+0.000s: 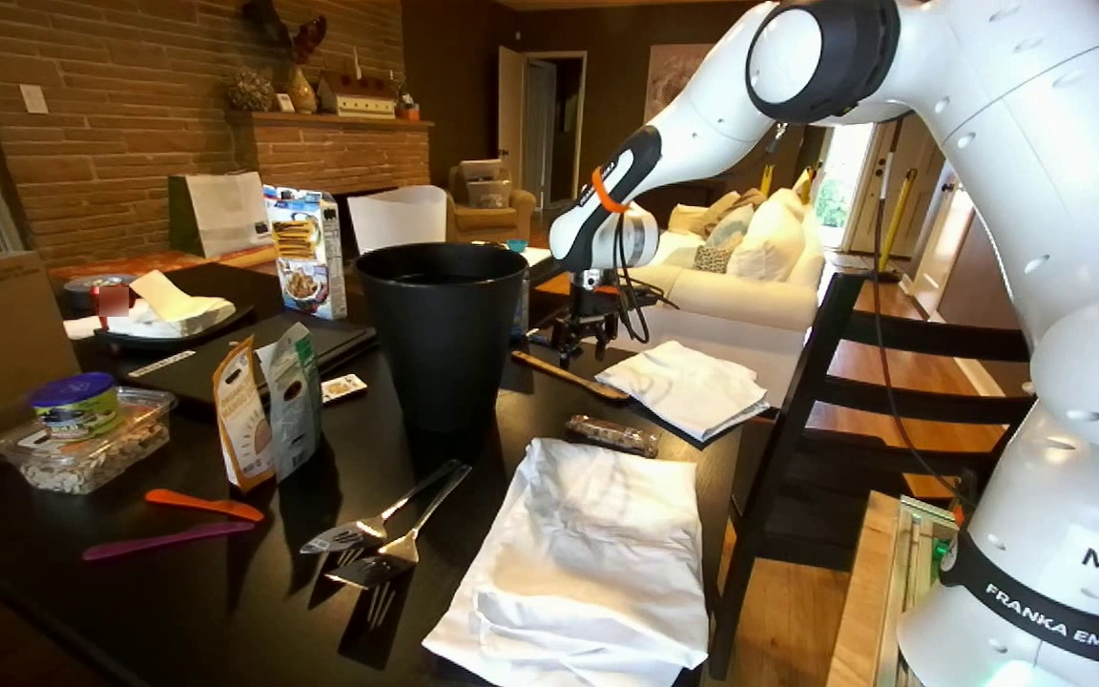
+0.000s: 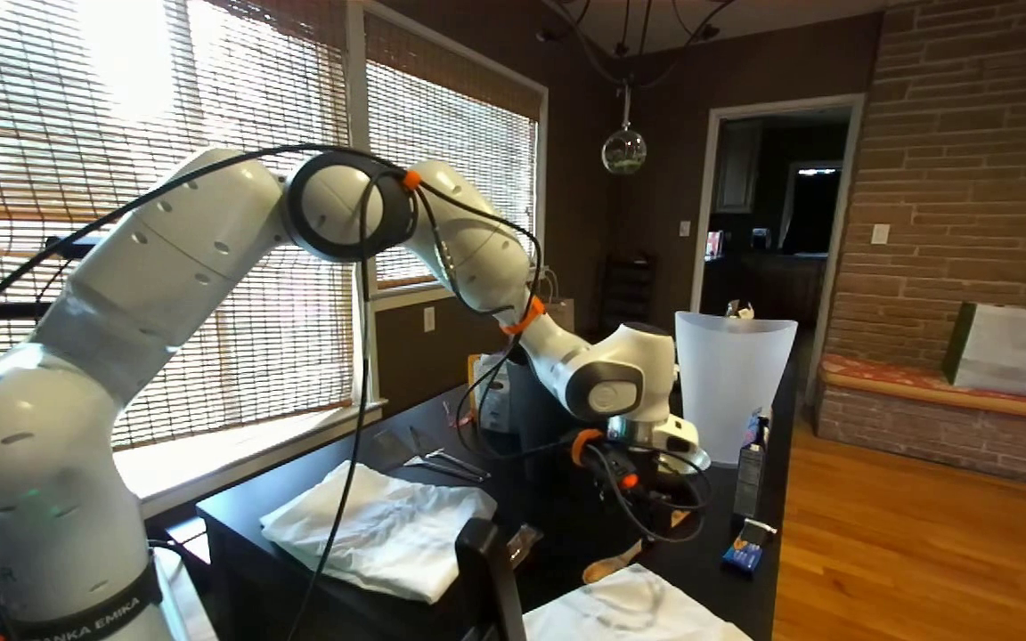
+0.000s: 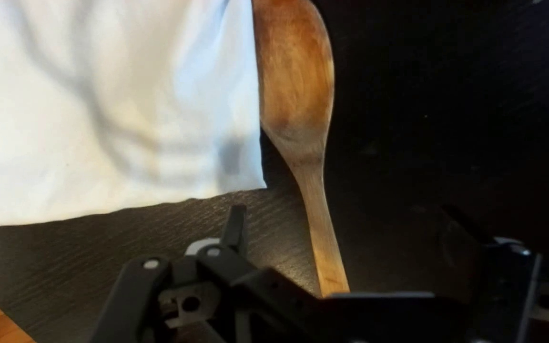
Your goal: Put the brown spoon in the black bin.
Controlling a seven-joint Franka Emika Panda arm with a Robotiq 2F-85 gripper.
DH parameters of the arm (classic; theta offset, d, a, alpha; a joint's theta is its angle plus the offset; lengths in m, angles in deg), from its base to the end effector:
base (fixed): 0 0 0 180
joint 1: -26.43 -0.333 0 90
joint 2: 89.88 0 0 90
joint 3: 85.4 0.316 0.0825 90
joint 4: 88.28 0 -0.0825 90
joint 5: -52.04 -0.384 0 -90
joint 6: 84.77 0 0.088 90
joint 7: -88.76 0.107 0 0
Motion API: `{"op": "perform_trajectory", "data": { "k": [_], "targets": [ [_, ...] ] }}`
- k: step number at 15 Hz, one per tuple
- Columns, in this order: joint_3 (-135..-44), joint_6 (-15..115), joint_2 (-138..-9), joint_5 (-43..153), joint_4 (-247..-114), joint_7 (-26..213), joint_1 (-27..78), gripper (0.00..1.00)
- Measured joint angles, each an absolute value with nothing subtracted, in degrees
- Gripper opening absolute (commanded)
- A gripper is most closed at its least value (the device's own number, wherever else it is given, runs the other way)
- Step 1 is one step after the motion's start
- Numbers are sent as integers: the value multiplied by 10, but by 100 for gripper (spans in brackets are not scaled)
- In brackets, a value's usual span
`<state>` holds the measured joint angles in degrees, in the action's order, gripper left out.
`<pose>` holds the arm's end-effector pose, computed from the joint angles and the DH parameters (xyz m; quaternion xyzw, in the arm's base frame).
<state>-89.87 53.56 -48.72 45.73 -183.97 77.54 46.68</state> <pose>0.6239 -0.2802 0.1894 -0.9888 0.1479 -0.0175 0.0066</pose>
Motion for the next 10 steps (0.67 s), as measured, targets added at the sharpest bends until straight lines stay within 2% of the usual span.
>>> {"op": "perform_trajectory", "data": {
  "k": [1, 2, 4, 10],
  "targets": [
    [-898, 541, -480, 457, -1836, 774, 467, 93],
    [-898, 545, -474, 457, -1833, 772, 467, 72],
    [-897, 551, -463, 457, -1829, 769, 467, 67],
    [-895, 554, -452, 457, -1818, 761, 467, 25]
  ]
}}
